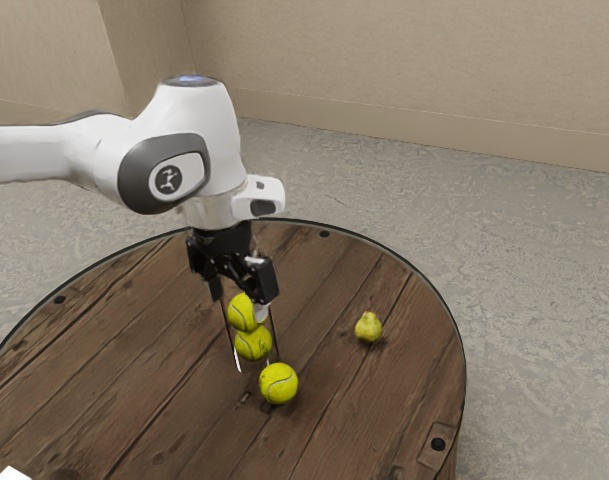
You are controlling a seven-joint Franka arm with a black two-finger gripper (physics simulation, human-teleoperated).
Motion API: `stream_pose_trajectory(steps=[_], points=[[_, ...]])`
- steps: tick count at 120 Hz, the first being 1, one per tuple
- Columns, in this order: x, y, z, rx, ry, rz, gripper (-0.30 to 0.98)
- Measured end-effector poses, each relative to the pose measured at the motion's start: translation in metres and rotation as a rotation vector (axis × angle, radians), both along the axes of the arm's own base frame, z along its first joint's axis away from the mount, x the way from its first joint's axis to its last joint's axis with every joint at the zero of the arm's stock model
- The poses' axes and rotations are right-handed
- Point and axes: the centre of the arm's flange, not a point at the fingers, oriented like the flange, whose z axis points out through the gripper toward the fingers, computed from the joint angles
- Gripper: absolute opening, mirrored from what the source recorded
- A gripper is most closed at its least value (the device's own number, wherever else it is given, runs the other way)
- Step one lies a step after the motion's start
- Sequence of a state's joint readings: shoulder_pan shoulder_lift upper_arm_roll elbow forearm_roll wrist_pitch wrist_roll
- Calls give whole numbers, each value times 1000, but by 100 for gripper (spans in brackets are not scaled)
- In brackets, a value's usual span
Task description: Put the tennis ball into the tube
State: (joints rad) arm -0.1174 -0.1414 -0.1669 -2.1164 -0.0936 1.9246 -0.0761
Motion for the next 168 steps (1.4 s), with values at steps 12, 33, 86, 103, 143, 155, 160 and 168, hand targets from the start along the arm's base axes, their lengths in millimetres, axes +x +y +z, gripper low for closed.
stream_pose_trajectory(steps=[12,33,86,103,143,155,160,168], points=[[-6,-3,-31,-6,-11,56,69],[-1,-2,-86,-10,-14,162,69],[24,-6,-174,-28,17,354,69],[27,-7,-195,-26,32,393,69],[30,-5,-221,-25,36,453,69],[34,-6,-220,-33,19,465,65],[35,-6,-220,-35,14,471,61],[35,-6,-221,-36,12,479,51]])
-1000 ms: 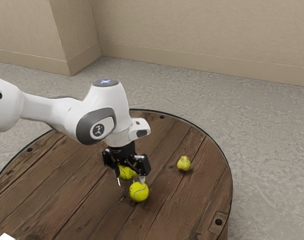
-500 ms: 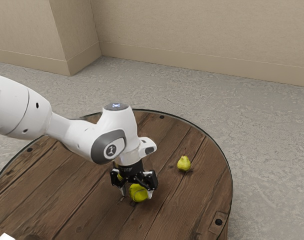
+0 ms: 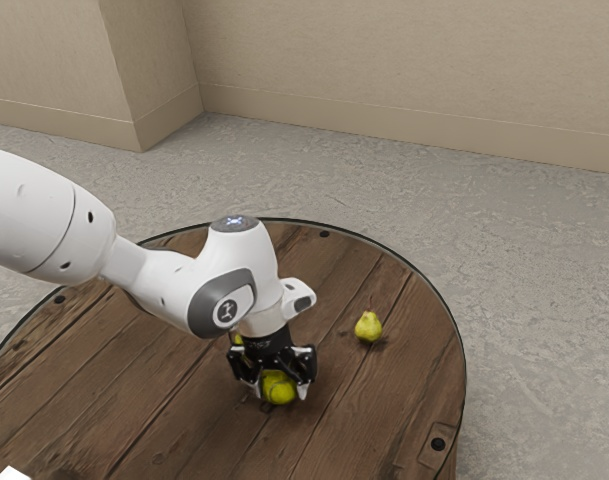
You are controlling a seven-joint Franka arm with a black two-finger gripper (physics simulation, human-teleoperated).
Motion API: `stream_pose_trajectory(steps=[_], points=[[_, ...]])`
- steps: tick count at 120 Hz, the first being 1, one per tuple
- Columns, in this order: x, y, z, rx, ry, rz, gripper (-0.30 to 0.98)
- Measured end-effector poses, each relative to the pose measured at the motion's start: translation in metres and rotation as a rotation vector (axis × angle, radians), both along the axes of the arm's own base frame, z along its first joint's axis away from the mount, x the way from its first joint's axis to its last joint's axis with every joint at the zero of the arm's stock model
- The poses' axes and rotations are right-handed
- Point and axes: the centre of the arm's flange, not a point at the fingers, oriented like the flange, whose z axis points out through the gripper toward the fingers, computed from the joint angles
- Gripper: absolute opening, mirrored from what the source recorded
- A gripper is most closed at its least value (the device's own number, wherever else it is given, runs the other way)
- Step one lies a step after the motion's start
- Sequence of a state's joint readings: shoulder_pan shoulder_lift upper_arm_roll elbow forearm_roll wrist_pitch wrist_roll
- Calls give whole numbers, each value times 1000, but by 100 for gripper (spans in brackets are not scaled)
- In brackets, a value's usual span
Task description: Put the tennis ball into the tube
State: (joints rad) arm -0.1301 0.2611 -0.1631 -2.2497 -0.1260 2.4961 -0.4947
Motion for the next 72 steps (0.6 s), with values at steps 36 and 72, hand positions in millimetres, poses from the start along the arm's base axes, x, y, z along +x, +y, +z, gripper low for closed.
stream_pose_trajectory(steps=[36,72], points=[[-2,-10,46,7,-58,2,34],[-27,-20,166,16,-114,-24,34]])
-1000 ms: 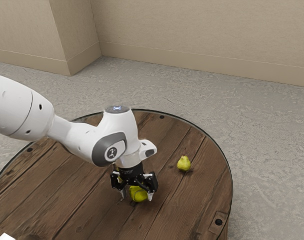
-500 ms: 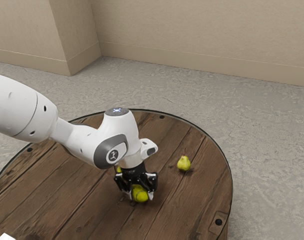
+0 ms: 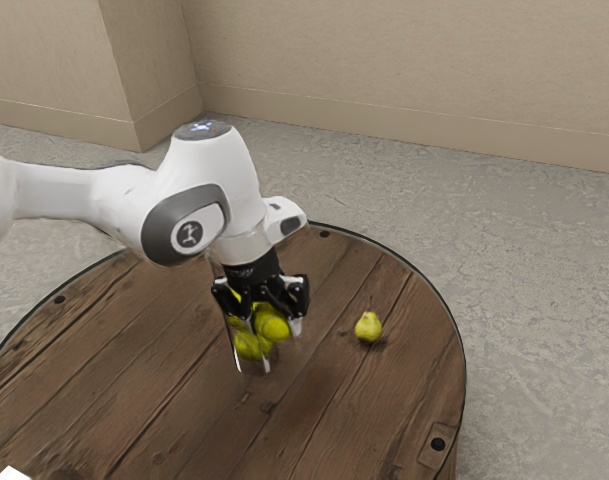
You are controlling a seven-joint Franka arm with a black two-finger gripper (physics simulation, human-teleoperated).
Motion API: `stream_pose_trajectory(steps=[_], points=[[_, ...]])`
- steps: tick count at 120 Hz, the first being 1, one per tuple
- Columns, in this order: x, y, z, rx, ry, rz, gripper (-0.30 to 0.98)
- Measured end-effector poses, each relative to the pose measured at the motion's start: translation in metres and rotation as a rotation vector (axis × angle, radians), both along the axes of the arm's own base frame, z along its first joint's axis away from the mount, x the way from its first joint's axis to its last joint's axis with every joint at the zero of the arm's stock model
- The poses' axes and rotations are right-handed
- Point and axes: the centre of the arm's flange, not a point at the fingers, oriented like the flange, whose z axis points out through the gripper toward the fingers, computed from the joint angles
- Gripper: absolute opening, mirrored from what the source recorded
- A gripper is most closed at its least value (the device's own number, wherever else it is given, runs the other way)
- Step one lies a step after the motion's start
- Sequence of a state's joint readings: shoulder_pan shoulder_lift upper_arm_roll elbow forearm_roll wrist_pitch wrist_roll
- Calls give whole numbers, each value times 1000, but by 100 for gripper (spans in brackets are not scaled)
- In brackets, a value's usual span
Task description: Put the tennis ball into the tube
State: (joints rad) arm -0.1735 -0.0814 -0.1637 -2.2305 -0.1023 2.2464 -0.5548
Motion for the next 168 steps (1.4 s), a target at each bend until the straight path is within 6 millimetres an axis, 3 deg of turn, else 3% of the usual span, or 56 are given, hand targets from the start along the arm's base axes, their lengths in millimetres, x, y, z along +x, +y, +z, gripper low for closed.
stream_pose_trajectory(steps=[28,45,70,95,115,148,168], points=[[7,-1,79,9,9,-45,35],[13,16,111,41,27,-72,36],[32,34,119,79,74,-111,36],[61,68,106,111,113,-110,36],[73,91,96,119,122,-103,36],[75,60,100,124,59,-194,34],[70,62,109,129,38,-207,34]])
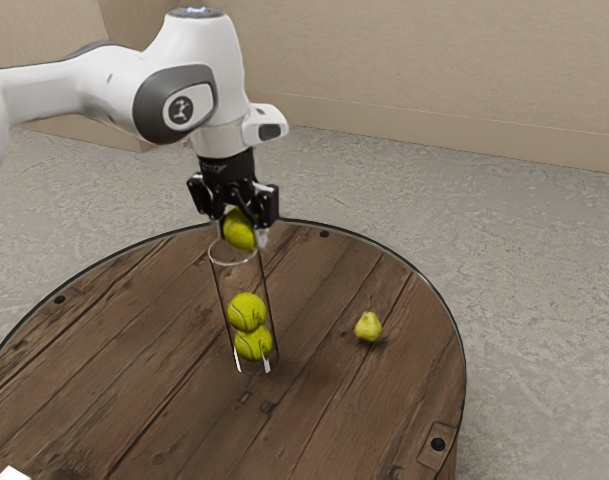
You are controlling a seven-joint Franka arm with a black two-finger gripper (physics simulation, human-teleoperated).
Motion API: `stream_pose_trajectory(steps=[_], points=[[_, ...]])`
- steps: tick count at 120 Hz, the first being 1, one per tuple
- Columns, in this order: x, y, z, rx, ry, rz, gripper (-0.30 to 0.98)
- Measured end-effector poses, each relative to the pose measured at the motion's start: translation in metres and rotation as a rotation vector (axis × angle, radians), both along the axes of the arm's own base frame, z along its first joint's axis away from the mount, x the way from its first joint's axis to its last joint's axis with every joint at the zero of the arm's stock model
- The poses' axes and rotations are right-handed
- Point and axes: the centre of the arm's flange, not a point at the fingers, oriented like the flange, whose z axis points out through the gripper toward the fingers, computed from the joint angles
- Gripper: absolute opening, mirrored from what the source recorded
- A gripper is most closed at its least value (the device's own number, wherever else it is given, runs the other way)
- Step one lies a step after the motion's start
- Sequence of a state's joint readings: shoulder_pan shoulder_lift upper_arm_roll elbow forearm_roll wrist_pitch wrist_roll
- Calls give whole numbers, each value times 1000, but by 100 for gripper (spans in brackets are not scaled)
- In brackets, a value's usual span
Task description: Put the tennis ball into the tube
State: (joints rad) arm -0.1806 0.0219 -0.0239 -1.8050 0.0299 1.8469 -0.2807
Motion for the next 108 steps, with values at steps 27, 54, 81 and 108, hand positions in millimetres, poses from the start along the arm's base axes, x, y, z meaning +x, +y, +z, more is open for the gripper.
stream_pose_trajectory(steps=[27,54,81,108], points=[[5,17,-7,12,7,13,33],[11,35,-14,14,18,33,52],[-2,26,10,5,-1,8,63],[-27,17,68,-9,-10,-64,67]])
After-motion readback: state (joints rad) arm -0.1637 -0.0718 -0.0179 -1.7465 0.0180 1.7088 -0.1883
